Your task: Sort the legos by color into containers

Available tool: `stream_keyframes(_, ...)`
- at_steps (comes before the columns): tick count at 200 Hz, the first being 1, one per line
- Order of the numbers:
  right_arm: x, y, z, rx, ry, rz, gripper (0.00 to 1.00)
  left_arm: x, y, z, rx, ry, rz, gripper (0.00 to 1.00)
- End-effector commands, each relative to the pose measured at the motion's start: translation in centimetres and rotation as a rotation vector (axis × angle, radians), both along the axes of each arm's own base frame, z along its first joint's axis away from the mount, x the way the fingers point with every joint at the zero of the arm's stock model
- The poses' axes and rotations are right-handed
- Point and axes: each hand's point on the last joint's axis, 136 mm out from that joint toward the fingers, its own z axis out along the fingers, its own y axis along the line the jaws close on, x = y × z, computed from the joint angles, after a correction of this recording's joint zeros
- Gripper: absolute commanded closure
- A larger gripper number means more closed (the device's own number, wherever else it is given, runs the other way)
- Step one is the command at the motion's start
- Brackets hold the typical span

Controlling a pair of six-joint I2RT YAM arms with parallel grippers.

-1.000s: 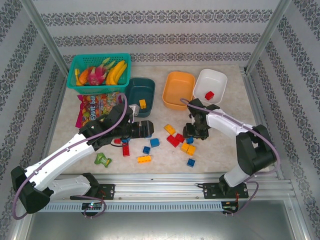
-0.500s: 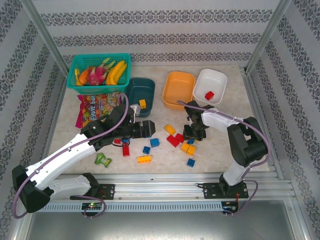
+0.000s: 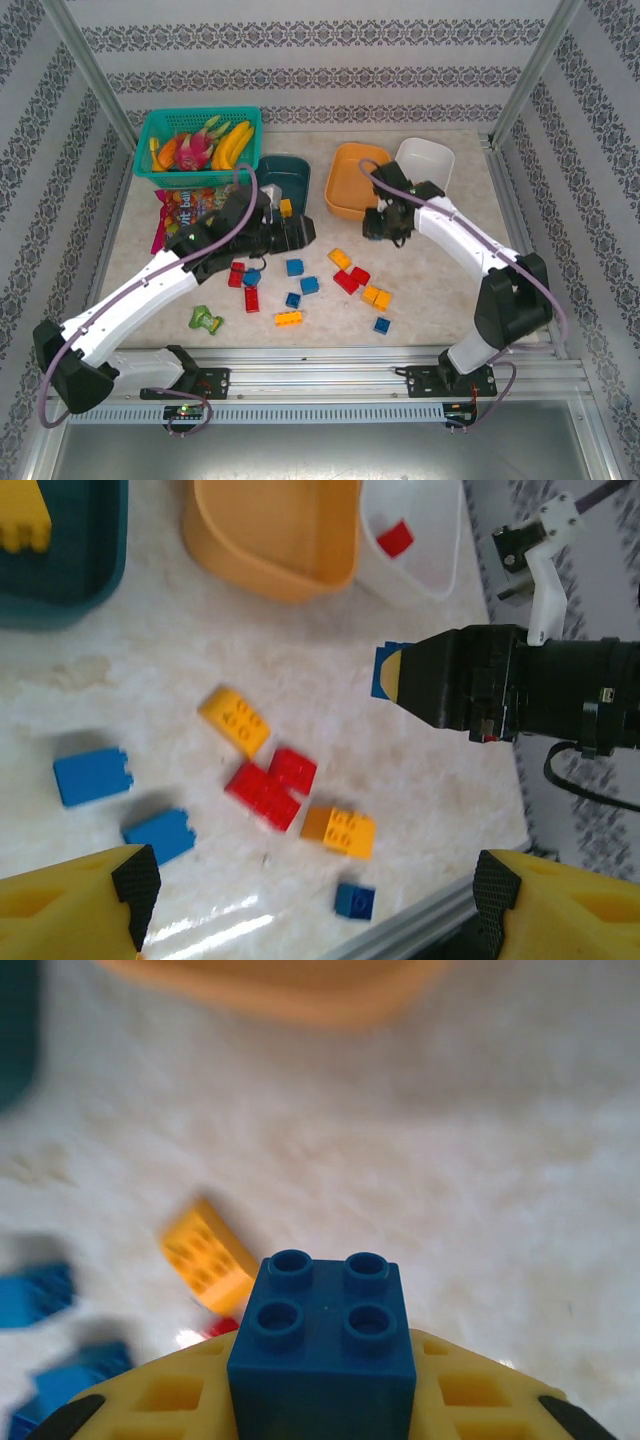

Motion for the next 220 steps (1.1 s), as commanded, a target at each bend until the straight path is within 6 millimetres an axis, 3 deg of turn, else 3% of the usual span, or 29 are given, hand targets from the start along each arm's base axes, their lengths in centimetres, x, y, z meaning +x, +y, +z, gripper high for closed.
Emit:
stream_keyframes(1,3.5,1.3,-0.2,0.024,0.019,-0.027,0.75,3.4,0.4,2.4,-0.055,-0.051,0.024,0.16)
stream_keyframes(20,7.3,2.2,-0.4,0.019,0.005,-0.04,0.75,5.9,0.9,3.3,-0.085,-0.065,0.035,0.16)
stream_keyframes(68,15.0,2.2,-4.0,0.017,0.032,-0.107,0.73,10.8,1.6,3.1,-0.092,-0.081,0.042,0.16)
stream_keyframes(103,17.5,1.9,-7.9,0.013,0.11,-0.118,0.69,12.1,1.6,2.1,-0.083,-0.071,0.041,0.16)
stream_keyframes(139,18.3,2.2,-8.9,0.039,0.132,-0.124,0.56,11.9,1.9,1.8,-0.08,-0.057,0.042,0.16)
stream_keyframes(159,18.4,2.4,-8.2,0.052,0.126,-0.118,0.48,11.6,2.0,1.9,-0.078,-0.053,0.043,0.16)
stream_keyframes(176,18.5,2.4,-6.2,0.06,0.091,-0.11,0.44,11.4,2.1,2.0,-0.079,-0.053,0.045,0.16)
stream_keyframes(220,18.2,2.0,2.7,0.086,-0.076,-0.083,0.42,10.4,2.6,3.0,-0.083,-0.062,0.053,0.16)
